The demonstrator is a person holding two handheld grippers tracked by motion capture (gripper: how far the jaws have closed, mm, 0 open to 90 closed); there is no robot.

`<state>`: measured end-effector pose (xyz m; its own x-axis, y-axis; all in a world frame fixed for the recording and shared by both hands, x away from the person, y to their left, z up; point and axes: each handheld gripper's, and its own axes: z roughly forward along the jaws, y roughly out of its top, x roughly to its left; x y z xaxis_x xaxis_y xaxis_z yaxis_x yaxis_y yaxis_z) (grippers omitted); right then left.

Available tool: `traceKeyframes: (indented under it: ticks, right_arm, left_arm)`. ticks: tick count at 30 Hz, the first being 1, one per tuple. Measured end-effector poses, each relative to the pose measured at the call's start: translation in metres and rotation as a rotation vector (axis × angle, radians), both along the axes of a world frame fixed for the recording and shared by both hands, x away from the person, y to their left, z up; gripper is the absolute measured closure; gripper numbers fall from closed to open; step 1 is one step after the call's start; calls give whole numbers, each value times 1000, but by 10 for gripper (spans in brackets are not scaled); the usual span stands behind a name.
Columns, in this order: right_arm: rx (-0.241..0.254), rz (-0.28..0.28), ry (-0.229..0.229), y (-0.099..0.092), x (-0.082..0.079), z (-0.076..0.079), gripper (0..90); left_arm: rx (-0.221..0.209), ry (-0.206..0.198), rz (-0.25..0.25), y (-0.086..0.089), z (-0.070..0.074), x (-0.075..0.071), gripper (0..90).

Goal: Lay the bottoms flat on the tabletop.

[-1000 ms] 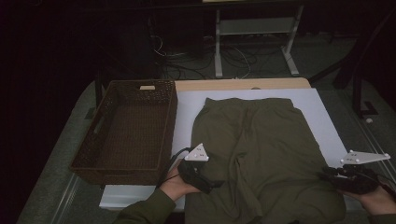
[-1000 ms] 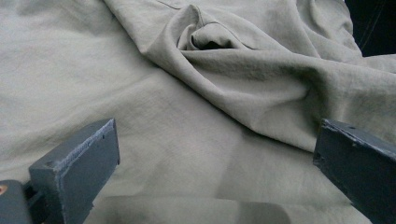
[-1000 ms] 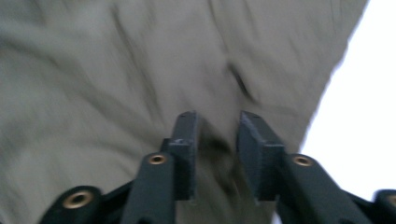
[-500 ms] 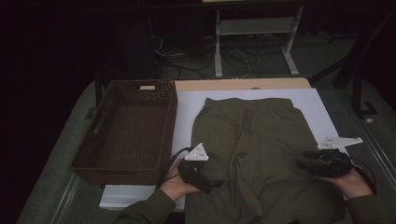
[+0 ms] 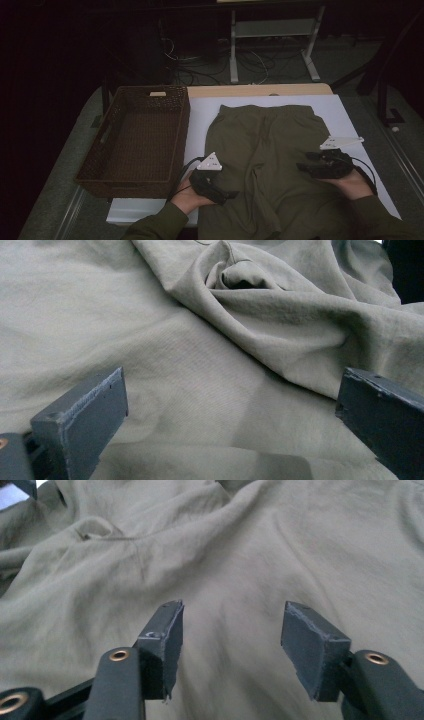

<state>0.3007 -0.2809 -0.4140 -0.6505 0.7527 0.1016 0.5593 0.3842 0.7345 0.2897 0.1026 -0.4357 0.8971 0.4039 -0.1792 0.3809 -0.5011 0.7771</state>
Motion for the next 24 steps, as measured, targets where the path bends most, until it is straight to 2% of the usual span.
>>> traceKeyframes:
  ticks: [8,11,16,24]
  right_arm:
    - [35,-3,-7,15,3,-7,368]
    - [15,2,-18,15,-1,-12,363]
    - [52,21,-14,11,-6,-15,355]
    - [36,29,-11,13,-6,-17,349]
  left_arm:
    - [7,-5,8,-1,-2,2,0]
    - [11,-3,15,-1,-4,3,0]
    - [12,-6,36,-1,-4,5,0]
    - [9,-5,66,-1,-2,10,0]
